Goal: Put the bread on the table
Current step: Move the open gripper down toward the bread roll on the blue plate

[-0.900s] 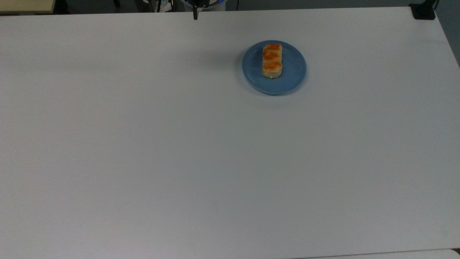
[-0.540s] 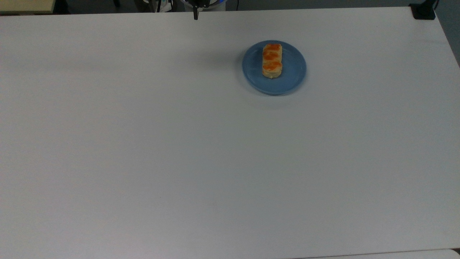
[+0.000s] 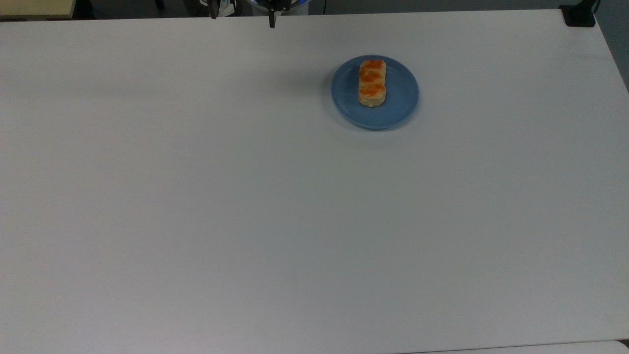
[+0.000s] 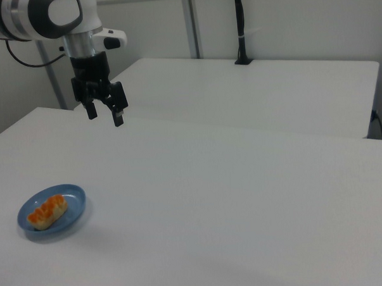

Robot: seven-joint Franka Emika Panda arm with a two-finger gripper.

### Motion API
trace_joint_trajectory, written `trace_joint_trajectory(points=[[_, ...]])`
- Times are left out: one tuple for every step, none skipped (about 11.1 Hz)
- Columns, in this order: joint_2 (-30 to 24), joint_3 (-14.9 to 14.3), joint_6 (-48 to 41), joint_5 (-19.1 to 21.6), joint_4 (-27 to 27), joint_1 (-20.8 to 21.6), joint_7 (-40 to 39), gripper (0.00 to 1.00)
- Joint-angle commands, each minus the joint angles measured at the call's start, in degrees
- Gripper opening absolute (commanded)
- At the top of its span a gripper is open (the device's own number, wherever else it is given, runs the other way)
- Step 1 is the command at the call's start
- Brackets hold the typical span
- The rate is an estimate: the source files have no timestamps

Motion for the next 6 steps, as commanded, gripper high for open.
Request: trace_joint_trajectory(points=[[2.6,-0.7,2.0,4.2,0.9,3.4,-0.3,1.00],[3.0,-0.8,2.3,4.1,-0.1,7.1,0.4,1.00],[2.9,-0.8,3.7,4.0,-3.0,10.4,3.6,1.00],[2.6,-0.8,6.6,3.6,-6.2,13.8,8.2,1.00],[2.2,-0.8,9.7,3.5,-10.1,16.8,11.0,1.00],[1.6,-0.3,13.0,3.4,-14.3,19.1,12.6,1.00]])
